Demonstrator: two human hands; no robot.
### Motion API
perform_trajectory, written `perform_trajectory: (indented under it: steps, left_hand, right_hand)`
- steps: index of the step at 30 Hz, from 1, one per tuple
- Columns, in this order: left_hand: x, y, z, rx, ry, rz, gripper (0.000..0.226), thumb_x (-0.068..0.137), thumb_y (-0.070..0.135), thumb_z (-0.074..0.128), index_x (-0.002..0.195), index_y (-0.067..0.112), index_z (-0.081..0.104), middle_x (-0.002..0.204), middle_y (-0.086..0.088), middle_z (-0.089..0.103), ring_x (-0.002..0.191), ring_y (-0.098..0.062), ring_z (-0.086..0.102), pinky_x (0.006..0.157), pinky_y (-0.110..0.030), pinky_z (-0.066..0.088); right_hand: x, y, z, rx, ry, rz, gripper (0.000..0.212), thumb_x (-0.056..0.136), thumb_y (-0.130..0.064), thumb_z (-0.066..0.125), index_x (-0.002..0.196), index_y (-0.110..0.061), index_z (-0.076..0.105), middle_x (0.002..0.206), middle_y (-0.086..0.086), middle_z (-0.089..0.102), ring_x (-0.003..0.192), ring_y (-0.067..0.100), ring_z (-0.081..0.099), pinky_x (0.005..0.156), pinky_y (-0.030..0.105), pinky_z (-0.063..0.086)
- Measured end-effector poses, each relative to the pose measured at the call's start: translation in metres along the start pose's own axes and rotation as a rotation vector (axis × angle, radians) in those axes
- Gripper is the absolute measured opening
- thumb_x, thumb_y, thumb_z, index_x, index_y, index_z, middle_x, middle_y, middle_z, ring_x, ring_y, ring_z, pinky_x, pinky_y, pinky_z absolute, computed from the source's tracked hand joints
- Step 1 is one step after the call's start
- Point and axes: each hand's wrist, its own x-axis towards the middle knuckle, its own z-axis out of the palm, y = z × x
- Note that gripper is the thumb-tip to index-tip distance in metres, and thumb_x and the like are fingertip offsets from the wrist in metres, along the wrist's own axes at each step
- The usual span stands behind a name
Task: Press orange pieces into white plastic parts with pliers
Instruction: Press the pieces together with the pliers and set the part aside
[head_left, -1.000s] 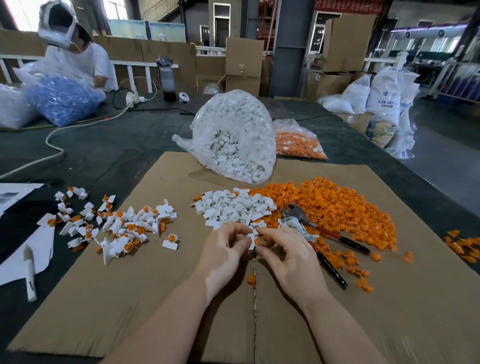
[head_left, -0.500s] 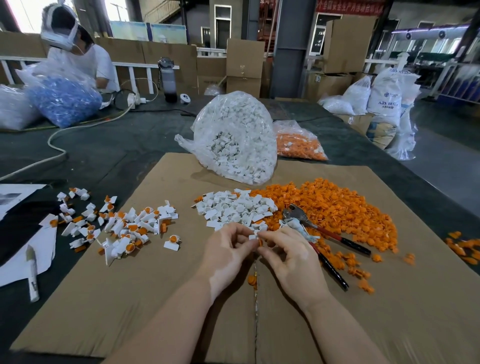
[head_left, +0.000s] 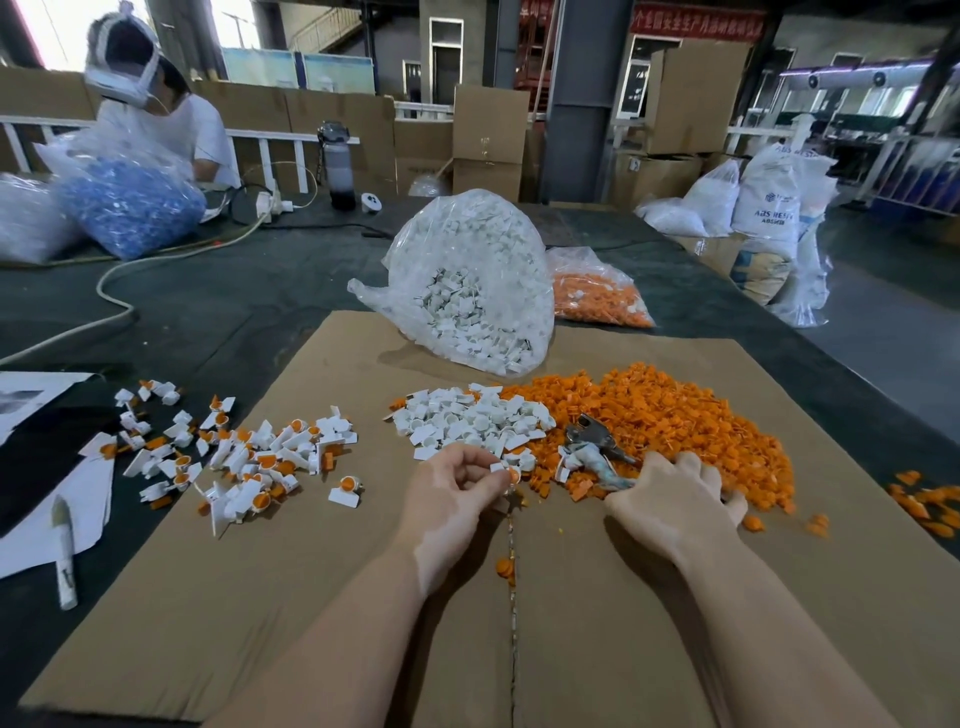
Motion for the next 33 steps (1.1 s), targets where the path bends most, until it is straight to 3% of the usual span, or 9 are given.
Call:
perform_trajectory:
  steps: [4, 9, 13, 16, 21, 25, 33]
  left_hand:
    - [0.001, 0.001, -0.001, -0.088, 0.001, -0.042, 0.010, 0.083, 0.007, 0.067, 0.091, 0.008, 0.061, 0.080, -0.018, 0.063, 0.068, -0.018, 0.063, 0.055, -0.015, 0.050]
    - [0.002, 0.003, -0.002, -0.155, 0.011, -0.099, 0.015, 0.083, 0.006, 0.067, 0.097, 0.003, 0.061, 0.076, -0.014, 0.063, 0.068, -0.018, 0.062, 0.071, -0.032, 0.052]
    - [0.001, 0.009, 0.000, -0.337, 0.022, -0.191, 0.013, 0.084, -0.002, 0.063, 0.097, -0.002, 0.058, 0.064, -0.008, 0.058, 0.049, -0.008, 0.057, 0.048, -0.018, 0.050]
    - [0.001, 0.012, 0.001, -0.358, 0.052, -0.207, 0.015, 0.085, -0.004, 0.062, 0.099, -0.005, 0.057, 0.066, -0.009, 0.058, 0.044, -0.004, 0.056, 0.042, -0.014, 0.044]
    - [0.003, 0.011, 0.000, -0.349, 0.091, -0.226, 0.021, 0.085, -0.001, 0.063, 0.104, -0.006, 0.057, 0.070, -0.012, 0.060, 0.050, -0.010, 0.059, 0.047, -0.021, 0.050]
    - [0.006, 0.009, 0.002, -0.343, 0.135, -0.224, 0.022, 0.086, -0.001, 0.061, 0.105, -0.009, 0.055, 0.066, -0.013, 0.057, 0.055, -0.016, 0.054, 0.048, -0.021, 0.050]
    - [0.009, 0.008, 0.003, -0.352, 0.164, -0.239, 0.019, 0.087, -0.003, 0.059, 0.104, -0.009, 0.054, 0.067, -0.015, 0.056, 0.056, -0.018, 0.053, 0.055, -0.028, 0.049]
  right_hand:
    - [-0.003, 0.000, -0.002, -0.101, 0.111, -0.059, 0.044, 0.084, -0.050, 0.050, 0.115, -0.019, 0.047, 0.127, 0.008, 0.041, 0.119, 0.027, 0.035, 0.097, 0.044, 0.027]
    - [-0.019, -0.004, -0.012, 0.055, 0.203, -0.230, 0.029, 0.091, -0.046, 0.042, 0.099, -0.018, 0.043, 0.105, 0.003, 0.054, 0.099, 0.024, 0.052, 0.079, 0.036, 0.040]
    - [-0.033, -0.017, -0.021, 0.243, 0.001, -0.401, 0.029, 0.094, -0.044, 0.038, 0.090, -0.017, 0.049, 0.086, 0.000, 0.050, 0.078, 0.019, 0.050, 0.062, 0.030, 0.034]
    - [-0.042, -0.024, -0.022, 0.372, -0.215, -0.449, 0.030, 0.093, -0.036, 0.043, 0.078, -0.012, 0.051, 0.073, 0.003, 0.046, 0.062, 0.017, 0.042, 0.055, 0.030, 0.028]
    - [-0.047, -0.026, -0.021, 0.503, -0.394, -0.413, 0.025, 0.092, -0.029, 0.043, 0.073, -0.012, 0.045, 0.070, 0.012, 0.042, 0.062, 0.020, 0.037, 0.060, 0.032, 0.027]
    - [-0.046, -0.024, -0.023, 0.585, -0.490, -0.376, 0.025, 0.090, -0.028, 0.042, 0.074, -0.010, 0.048, 0.066, 0.011, 0.056, 0.059, 0.022, 0.050, 0.060, 0.032, 0.033]
    - [-0.043, -0.023, -0.020, 0.564, -0.546, -0.393, 0.026, 0.088, -0.026, 0.040, 0.070, -0.011, 0.052, 0.062, 0.007, 0.062, 0.062, 0.022, 0.056, 0.056, 0.026, 0.040]
